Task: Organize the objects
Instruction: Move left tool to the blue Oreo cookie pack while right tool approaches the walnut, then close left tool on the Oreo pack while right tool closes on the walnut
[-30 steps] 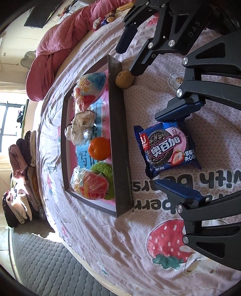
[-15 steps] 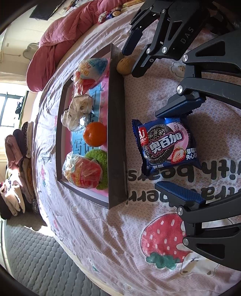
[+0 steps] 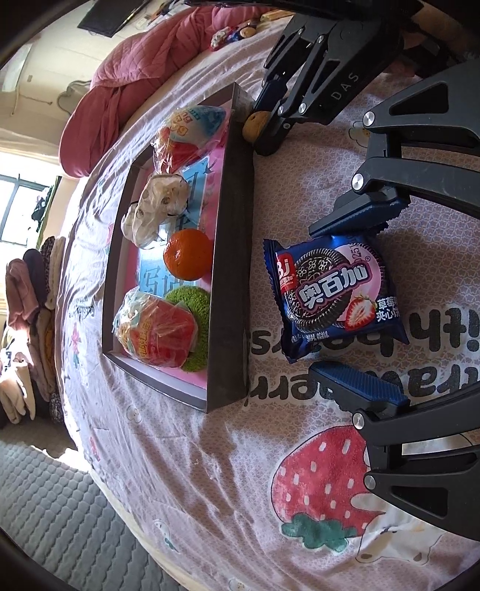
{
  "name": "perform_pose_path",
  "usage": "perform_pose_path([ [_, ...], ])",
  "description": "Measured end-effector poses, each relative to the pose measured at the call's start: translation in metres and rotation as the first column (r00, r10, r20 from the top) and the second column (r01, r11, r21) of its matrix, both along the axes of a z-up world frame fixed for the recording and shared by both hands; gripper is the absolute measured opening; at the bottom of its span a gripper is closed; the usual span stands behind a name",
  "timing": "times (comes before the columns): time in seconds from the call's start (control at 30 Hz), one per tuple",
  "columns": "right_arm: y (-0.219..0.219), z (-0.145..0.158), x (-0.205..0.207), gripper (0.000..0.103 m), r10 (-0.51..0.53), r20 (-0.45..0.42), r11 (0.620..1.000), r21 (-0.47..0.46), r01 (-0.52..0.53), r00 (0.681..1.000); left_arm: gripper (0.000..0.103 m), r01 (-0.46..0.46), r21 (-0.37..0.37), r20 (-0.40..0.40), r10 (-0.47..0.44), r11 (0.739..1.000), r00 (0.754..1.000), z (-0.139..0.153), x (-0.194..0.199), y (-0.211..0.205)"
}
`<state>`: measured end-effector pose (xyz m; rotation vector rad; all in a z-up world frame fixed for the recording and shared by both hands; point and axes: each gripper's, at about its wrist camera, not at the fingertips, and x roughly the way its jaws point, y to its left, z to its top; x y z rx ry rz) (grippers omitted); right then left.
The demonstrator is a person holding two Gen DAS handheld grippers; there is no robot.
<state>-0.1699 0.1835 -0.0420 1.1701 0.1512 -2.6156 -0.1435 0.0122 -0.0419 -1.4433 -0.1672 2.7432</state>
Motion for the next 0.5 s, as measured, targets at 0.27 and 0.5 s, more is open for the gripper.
perform_pose_path([
  [0.27, 0.0029, 0.0026, 0.0022, 0.034, 0.016, -0.003, 0.999, -0.041, -0.016, 1.000, 0.054, 0.019, 0.019, -0.008, -0.019, 1.000, 1.000, 0.0011, 0.0006, 0.0002],
  [0.5, 0.0014, 0.0090, 0.0076, 0.034, 0.040, -0.019, 0.997, -0.069, -0.042, 0.999, 0.053, 0.037, 0.033, -0.023, -0.036, 0.999, 0.999, 0.0050, 0.0020, -0.0003],
])
